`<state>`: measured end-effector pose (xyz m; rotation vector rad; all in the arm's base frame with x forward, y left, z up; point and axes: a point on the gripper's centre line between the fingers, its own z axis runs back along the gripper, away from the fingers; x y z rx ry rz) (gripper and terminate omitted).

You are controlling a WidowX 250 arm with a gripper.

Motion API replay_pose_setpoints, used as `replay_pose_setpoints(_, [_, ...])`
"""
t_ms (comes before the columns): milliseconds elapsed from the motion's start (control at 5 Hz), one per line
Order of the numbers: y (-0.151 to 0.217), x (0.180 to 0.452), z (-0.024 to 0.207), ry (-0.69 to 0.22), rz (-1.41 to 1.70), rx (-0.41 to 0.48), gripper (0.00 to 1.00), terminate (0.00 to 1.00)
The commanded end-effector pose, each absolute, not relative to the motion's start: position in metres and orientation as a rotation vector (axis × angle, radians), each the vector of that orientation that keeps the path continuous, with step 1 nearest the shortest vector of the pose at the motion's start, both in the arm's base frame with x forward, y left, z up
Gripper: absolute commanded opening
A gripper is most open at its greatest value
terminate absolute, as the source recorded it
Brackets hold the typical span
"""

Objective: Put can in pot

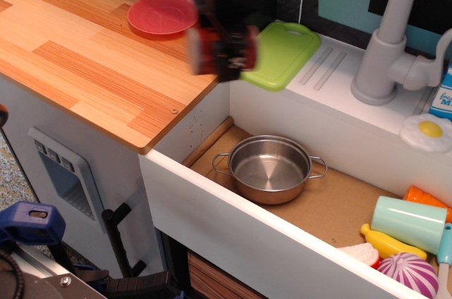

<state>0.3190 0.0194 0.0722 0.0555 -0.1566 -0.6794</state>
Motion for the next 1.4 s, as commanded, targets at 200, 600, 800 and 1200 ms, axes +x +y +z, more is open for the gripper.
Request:
replay_pose_setpoints(200, [-0.018,0.328,0.015,-0.305,-0.627,-0.016,0.0,0.0])
replay_pose_setpoints(600, [-0.018,0.328,0.011,-0.314,-0.631,0.023,1.0,0.0])
replay_pose_setpoints(800, [-0.018,0.328,0.011,-0.314,-0.631,0.023,1.0,0.0])
replay_pose_setpoints(1200, [-0.018,0.328,0.011,-0.314,-0.631,0.023,1.0,1.0])
